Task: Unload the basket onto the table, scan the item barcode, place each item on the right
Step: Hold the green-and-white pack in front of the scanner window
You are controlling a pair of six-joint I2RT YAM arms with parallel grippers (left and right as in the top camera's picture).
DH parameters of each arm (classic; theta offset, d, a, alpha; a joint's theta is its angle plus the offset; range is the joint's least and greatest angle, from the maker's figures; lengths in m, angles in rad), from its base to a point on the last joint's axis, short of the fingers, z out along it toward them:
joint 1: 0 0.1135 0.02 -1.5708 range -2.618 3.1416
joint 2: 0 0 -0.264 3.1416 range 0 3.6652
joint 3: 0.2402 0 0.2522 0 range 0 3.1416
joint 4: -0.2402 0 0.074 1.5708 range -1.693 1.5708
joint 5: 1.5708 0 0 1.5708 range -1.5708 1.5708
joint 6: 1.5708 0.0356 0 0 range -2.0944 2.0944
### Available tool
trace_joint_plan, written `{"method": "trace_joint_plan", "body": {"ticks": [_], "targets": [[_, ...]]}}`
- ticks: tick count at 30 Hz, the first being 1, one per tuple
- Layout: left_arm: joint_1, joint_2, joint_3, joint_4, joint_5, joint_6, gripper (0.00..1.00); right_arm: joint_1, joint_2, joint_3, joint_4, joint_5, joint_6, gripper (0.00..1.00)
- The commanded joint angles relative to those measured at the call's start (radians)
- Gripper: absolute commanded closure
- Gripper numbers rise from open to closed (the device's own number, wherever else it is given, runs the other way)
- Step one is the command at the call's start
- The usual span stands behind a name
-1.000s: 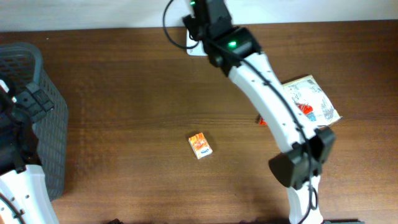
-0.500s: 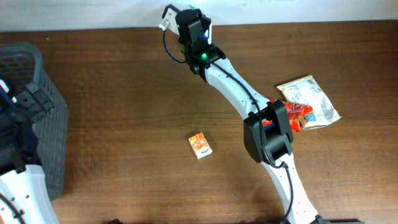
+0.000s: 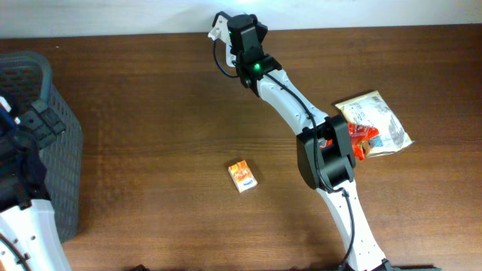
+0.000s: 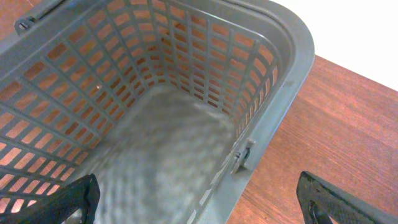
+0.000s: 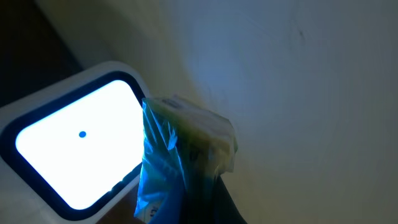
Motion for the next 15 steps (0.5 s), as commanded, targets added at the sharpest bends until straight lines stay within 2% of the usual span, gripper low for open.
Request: {"method": "trace_joint_plan", "body": {"ticks": [1, 7, 15], "targets": [[0.005, -0.002, 0.004, 0.002, -0.004, 0.013, 0.01, 0.006, 0.004, 0.006, 0.003, -0.018, 0.002, 0.96], [0.005, -0.002, 0.004, 0.002, -0.004, 0.013, 0.01, 0.006, 0.004, 0.006, -0.041, -0.097, 0.013, 0.96], [0.005, -0.002, 0.004, 0.002, -0.004, 0.013, 0.01, 0.006, 0.004, 0.006, -0.045, -0.092, 0.012, 0.96]]}}
